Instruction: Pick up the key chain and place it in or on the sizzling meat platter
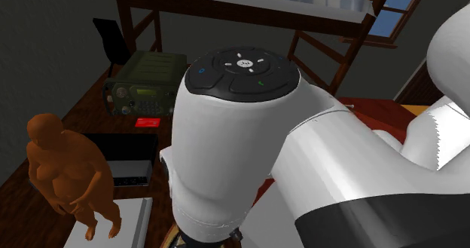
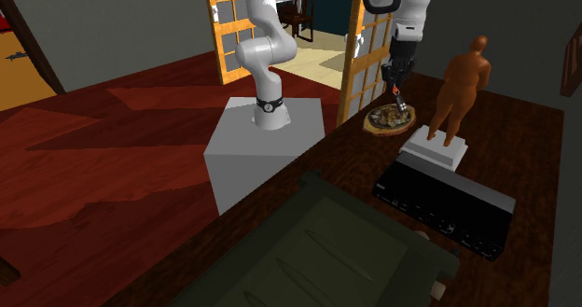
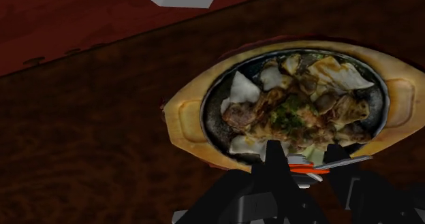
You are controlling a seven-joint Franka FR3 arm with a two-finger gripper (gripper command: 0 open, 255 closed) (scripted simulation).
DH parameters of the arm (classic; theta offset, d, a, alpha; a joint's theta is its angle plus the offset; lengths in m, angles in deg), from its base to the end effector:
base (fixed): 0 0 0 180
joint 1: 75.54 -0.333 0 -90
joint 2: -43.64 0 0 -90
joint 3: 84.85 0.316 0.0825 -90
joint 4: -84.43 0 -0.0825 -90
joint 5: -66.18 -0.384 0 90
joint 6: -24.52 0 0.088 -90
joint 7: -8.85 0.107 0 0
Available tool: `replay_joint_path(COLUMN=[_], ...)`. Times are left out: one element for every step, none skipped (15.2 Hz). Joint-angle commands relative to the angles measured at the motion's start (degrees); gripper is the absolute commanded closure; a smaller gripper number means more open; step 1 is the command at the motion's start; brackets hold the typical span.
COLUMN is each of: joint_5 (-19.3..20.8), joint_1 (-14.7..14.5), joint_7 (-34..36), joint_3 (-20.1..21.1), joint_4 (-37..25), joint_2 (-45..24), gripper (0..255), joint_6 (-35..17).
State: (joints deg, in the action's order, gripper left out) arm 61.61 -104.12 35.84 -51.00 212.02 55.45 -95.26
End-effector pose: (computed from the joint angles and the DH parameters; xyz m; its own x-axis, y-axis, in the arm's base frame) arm 0.2194 0.4466 0.4479 0.8391 0.5413 0.0541 0.5410 -0.8407 0.0214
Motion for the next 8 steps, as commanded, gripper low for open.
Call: replay_joint_path(joint_5=[0.3,0.5,0.7,0.9,1.1,1.3,1.6,1.8], joint_1=[0.1,0.1,0.1,0.1,0.2,0.2,0.2,0.3], joint_7=[0.3,0.5,0.7,0.8,1.0,1.2,1.5,1.7], joint_3=[0.2,0.4,0.5,0.6,0.7,0.9,1.0,1.1], joint_4=[0.9,1.4,1.9,2.4,2.9,3.3,3.8,4.2], joint_2=[-0.7,-1.0,-1.4,-1.8,-2.2,-2.6,-3.0,-3.4], gripper=[255,255,255,255,255,255,255,255], joint_6=[-1.6,-2.4,-3.2,-4.0,-4.8,-5.6,-6.4,-7.2])
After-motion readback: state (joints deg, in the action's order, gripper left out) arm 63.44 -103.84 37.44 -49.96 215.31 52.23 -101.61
